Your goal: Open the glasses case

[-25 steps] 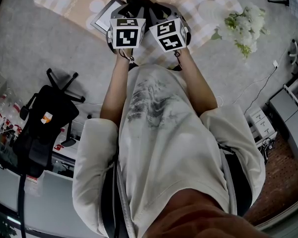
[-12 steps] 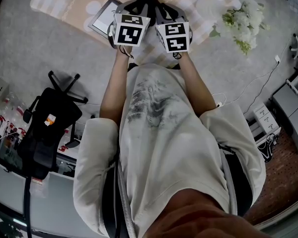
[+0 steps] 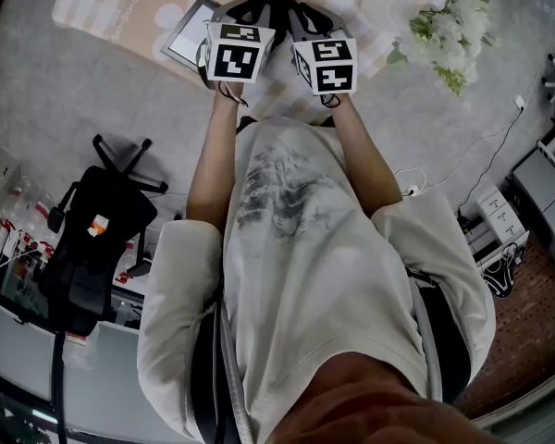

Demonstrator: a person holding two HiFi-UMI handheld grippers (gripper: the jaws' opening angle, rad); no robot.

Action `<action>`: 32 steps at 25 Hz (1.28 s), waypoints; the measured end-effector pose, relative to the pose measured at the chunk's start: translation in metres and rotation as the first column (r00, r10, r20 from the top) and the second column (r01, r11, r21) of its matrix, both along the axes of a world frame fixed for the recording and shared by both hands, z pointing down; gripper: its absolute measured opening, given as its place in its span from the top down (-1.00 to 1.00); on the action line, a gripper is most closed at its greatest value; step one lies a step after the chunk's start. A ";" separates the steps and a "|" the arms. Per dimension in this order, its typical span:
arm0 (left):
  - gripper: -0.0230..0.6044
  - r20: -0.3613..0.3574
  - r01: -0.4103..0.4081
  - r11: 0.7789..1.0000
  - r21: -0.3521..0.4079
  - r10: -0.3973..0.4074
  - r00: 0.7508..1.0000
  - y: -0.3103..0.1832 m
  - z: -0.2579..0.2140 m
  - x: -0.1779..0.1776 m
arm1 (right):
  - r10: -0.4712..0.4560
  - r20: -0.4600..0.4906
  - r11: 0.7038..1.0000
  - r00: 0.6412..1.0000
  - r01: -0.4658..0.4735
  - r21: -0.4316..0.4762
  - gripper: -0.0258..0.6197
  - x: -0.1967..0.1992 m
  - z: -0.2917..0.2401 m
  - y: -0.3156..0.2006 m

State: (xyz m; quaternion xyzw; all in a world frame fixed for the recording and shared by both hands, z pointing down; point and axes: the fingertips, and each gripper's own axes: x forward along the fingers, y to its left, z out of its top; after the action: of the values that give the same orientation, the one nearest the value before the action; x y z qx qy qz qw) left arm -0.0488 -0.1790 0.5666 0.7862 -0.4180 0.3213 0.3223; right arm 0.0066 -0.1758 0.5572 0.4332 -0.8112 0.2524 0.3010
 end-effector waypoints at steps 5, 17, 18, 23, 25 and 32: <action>0.68 -0.002 0.013 1.000 -0.001 -0.013 1.000 0.001 0.001 -0.001 | 0.005 0.035 1.000 0.999 -0.005 -0.022 0.69 0.003 0.001 -0.001; 0.68 -0.021 0.016 1.000 -0.005 -0.016 1.000 0.003 0.002 -0.004 | -0.001 0.085 0.999 0.996 0.004 -0.036 0.69 0.006 0.004 -0.002; 0.68 -0.024 0.015 1.000 -0.006 -0.016 1.000 0.003 0.002 -0.004 | 0.000 0.089 0.999 0.996 0.003 -0.036 0.69 0.007 0.004 -0.002; 0.68 -0.032 0.016 1.000 -0.002 -0.016 0.999 0.002 0.001 -0.003 | 0.009 0.107 0.999 0.994 -0.005 -0.041 0.69 0.009 0.006 -0.003; 0.68 -0.038 0.013 1.000 -0.005 -0.014 0.999 0.003 0.001 -0.003 | 0.014 0.117 0.999 0.993 -0.009 -0.044 0.69 0.010 0.006 -0.003; 0.68 -0.072 0.024 1.000 0.000 -0.024 0.997 0.002 0.000 -0.005 | 0.006 0.128 0.999 0.992 -0.001 -0.041 0.69 0.010 0.007 -0.003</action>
State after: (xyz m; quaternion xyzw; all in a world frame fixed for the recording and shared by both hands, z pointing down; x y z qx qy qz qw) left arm -0.0535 -0.1770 0.5664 0.7923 -0.4158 0.2887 0.3406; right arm 0.0169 -0.1787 0.5638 0.4113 -0.8228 0.2966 0.2567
